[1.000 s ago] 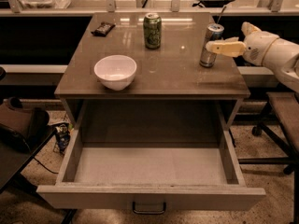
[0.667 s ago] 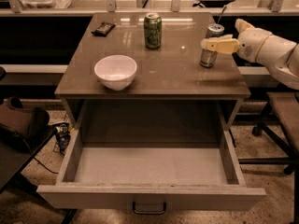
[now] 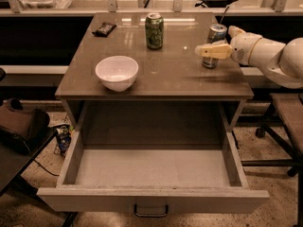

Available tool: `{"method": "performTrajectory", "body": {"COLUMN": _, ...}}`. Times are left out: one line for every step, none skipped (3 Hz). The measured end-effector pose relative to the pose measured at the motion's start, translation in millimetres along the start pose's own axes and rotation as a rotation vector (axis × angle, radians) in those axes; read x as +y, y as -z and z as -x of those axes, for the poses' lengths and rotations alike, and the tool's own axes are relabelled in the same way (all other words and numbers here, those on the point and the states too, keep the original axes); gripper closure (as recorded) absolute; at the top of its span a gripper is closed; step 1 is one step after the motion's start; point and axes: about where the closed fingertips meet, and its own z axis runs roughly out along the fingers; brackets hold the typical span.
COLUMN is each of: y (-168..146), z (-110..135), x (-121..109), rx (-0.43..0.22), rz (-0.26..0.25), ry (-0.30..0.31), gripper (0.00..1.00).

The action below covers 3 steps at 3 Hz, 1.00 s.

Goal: Place redbull can into top drawer

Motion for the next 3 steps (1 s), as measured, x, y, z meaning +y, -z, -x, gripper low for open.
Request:
{"method": "performTrajectory", "body": {"y": -2.5, "z": 0.2, "x": 1.9, "rx": -0.001, "rz": 0.004, "ry": 0.000, "gripper": 0.17}}
{"method": "performTrajectory", "body": {"y": -5.3, "z": 0.2, "x": 4.0, "rx": -0.001, "rz": 0.009, "ry": -0.001, "gripper": 0.40}}
{"method": "performTrajectory", "body": {"y": -7.8, "z": 0.2, "x": 6.0, "rx": -0.001, "rz": 0.014, "ry": -0.001, "gripper": 0.64}}
